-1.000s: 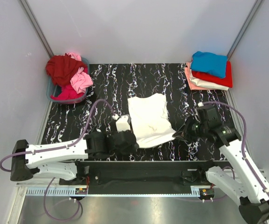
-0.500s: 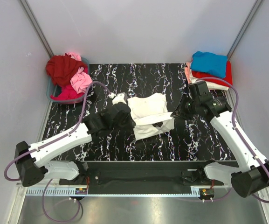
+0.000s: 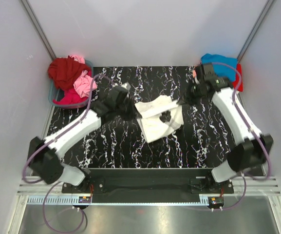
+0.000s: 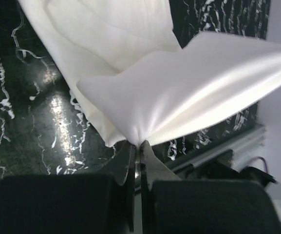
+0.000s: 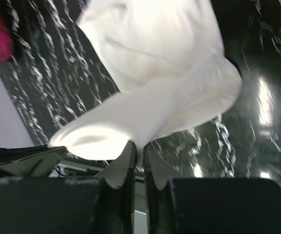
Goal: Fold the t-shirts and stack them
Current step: Fold the tshirt
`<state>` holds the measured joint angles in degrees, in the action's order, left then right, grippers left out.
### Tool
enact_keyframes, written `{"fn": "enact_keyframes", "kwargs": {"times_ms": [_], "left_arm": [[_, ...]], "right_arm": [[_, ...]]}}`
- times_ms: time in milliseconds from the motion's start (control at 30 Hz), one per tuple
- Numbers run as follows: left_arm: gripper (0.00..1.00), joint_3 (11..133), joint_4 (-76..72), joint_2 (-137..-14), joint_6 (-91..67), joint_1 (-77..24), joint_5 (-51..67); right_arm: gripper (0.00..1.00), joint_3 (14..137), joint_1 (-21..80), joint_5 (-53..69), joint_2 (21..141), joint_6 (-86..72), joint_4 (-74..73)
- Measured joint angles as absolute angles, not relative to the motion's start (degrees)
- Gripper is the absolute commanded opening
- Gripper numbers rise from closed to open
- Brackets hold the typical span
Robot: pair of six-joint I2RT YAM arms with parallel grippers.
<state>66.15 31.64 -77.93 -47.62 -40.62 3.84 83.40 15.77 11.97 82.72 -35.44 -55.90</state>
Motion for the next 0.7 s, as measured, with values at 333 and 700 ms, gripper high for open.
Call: {"fn": "enact_keyframes", "kwargs": {"times_ms": [333, 700], "left_arm": [[0.99, 103.18, 36.56, -124.38, -37.28, -17.12, 15.86], [0.99, 89.27, 37.34, -112.9, -36.21, -18.22, 15.97]], "right_arm": [[0.98, 161.36, 12.45, 20.6, 153.97, -29.78, -62.59], [1.0, 112.88, 9.63, 21.5, 126.26, -28.18, -49.5]]}}
